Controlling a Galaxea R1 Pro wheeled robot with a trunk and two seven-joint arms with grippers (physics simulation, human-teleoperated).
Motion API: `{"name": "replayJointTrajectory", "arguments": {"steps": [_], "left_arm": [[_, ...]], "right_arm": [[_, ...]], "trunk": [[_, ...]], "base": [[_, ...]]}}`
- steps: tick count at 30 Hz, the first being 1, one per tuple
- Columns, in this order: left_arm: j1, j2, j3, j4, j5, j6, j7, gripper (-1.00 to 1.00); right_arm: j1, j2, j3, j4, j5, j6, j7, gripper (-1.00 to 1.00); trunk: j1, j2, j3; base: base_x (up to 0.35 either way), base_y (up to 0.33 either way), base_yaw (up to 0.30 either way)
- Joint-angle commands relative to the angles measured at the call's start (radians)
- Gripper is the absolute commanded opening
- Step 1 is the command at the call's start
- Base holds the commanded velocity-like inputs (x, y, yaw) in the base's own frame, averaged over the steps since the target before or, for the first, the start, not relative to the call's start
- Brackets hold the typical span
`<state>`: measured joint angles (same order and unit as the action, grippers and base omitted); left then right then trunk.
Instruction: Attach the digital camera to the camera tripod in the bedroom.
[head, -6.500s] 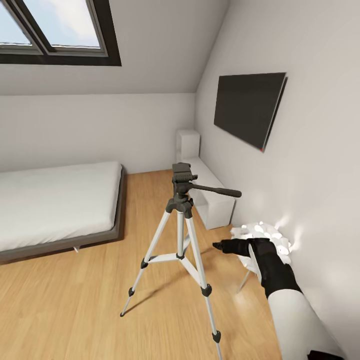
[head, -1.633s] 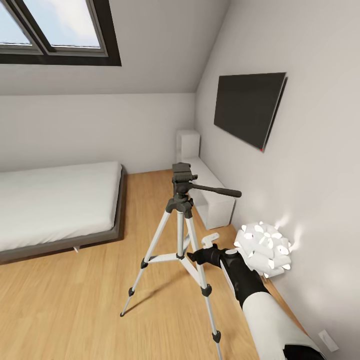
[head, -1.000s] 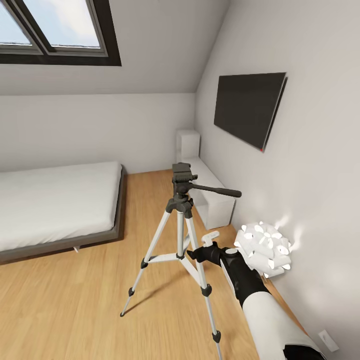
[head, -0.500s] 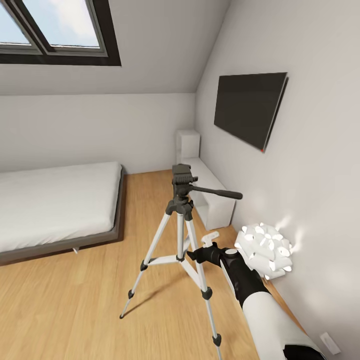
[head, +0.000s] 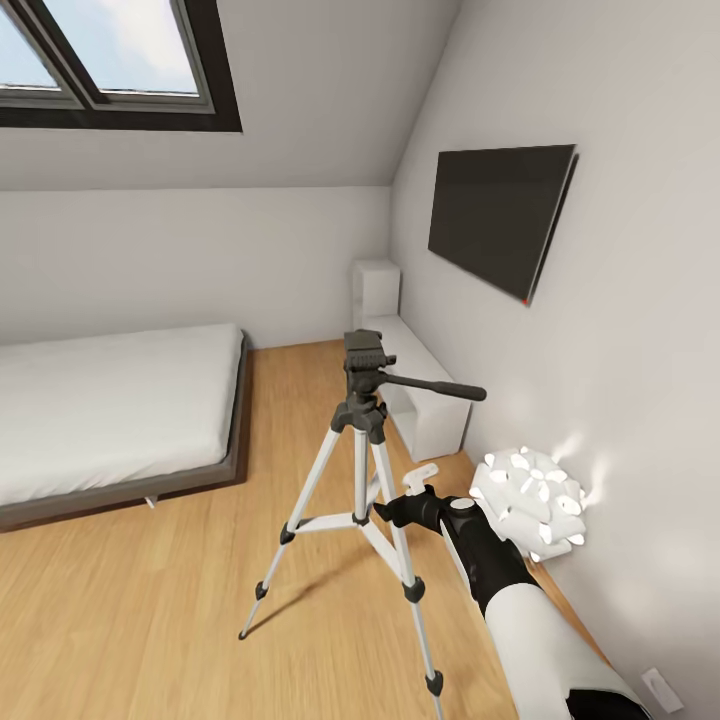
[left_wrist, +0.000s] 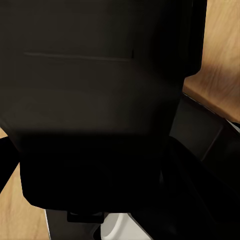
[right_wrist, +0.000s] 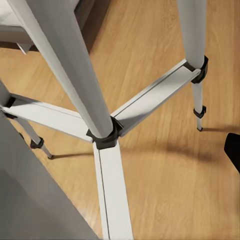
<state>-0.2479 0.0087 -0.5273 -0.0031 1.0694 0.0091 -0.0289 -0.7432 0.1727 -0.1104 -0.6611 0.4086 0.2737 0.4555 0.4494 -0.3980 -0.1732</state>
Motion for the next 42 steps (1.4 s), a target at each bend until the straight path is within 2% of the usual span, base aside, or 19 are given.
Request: {"name": "replayJointTrajectory", "arguments": {"steps": [1,18,19,34,42], "left_arm": [[-0.001,0.000,-0.008,0.000,0.009,0.001,-0.003,-1.00],[-0.001,0.001,-0.009,0.000,0.009,0.002,-0.003,-1.00],[-0.001,0.001,-0.009,0.000,0.009,0.002,-0.003,-1.00],[-0.001,0.001,-0.009,0.000,0.010,0.000,-0.003,-1.00],[-0.001,0.011,-0.006,0.000,0.016,-0.017,-0.002,-1.00]], "right_arm": [[-0.001,0.002,-0.008,-0.002,0.009,0.004,0.010,1.00],[-0.001,0.002,-0.008,0.001,0.013,0.004,0.009,1.00],[-0.001,0.002,-0.008,0.001,0.013,0.004,0.009,-1.00],[0.000,0.002,-0.006,0.004,0.009,0.004,0.006,-1.00],[0.002,0.002,-0.006,0.027,0.011,0.003,0.006,-1.00]], "trunk": [[0.001,-0.002,-0.002],[0.001,-0.002,-0.002],[0.001,-0.002,-0.002],[0.001,-0.002,-0.002],[0.001,-0.002,-0.002]], "base": [[0.026,0.000,0.000],[0.004,0.000,0.000],[0.000,0.000,0.000],[0.000,0.000,0.000],[0.000,0.000,0.000]]}}
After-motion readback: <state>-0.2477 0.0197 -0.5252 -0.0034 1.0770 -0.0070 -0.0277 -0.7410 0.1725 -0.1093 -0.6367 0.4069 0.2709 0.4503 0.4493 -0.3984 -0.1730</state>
